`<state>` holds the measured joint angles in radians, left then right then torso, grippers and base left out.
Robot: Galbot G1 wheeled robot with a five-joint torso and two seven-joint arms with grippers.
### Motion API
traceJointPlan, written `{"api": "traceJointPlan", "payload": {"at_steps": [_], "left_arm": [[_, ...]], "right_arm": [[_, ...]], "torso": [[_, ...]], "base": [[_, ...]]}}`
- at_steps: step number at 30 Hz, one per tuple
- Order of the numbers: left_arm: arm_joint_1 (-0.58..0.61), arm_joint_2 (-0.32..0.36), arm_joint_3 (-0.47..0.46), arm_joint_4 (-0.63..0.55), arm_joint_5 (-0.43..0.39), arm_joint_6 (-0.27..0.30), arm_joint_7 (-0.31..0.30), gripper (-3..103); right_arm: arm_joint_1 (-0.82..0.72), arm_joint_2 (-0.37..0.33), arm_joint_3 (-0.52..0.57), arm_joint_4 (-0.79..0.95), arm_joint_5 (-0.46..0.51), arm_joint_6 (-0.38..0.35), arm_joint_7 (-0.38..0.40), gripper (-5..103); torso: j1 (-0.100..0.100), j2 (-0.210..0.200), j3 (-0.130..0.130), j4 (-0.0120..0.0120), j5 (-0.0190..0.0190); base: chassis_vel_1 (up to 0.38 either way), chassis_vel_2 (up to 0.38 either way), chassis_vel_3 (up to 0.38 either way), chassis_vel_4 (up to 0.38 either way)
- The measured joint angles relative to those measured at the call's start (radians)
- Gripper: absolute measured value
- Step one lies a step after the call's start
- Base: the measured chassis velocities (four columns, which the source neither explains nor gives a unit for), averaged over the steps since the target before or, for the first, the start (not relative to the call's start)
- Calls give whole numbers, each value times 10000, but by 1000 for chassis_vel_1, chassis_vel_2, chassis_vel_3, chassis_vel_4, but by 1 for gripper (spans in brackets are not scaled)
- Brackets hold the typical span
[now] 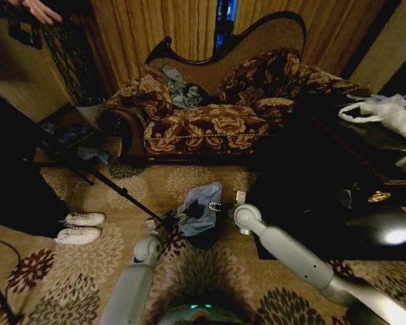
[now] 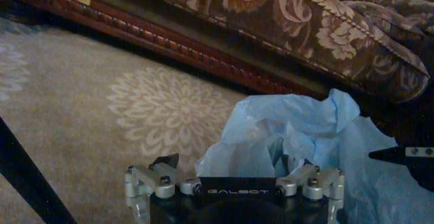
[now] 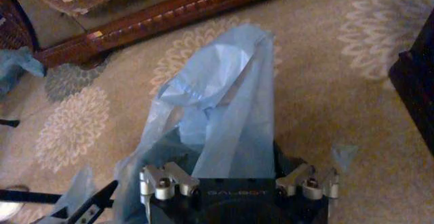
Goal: Place a garbage bag over the trash bin.
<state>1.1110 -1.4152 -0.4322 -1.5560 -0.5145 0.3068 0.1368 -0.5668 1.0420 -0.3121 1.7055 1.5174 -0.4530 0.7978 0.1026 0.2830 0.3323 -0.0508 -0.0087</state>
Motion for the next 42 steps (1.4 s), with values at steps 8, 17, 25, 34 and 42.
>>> {"api": "traceJointPlan", "payload": {"at_steps": [8,17,25,34,42], "left_arm": [[13,-12,-7,41,-29,-1,-8,100],[76,-10,-17,39,-79,-6,-14,100],[38,-30,-8,-14,-182,-24,-18,100],[5,-45,-29,-3,-257,-85,-42,100],[27,-36,-44,1,-323,-140,-55,100]], "right_arm": [[-115,215,-175,35,-175,190,-6,73],[-124,207,-424,-73,-996,352,-464,37],[20,-23,-713,-31,-1828,388,-833,10],[72,-85,-1008,-85,-2934,519,-1156,0],[153,-375,-1557,-83,-4943,871,-1917,0]], "torso": [[0,0,0,0,0],[0,0,0,0,0],[0,0,0,-1,1],[0,-2,0,-1,1],[0,-2,0,-1,1]], "base": [[0,0,0,0],[0,0,0,0],[0,0,0,0],[0,0,0,0],[0,0,0,0]]}}
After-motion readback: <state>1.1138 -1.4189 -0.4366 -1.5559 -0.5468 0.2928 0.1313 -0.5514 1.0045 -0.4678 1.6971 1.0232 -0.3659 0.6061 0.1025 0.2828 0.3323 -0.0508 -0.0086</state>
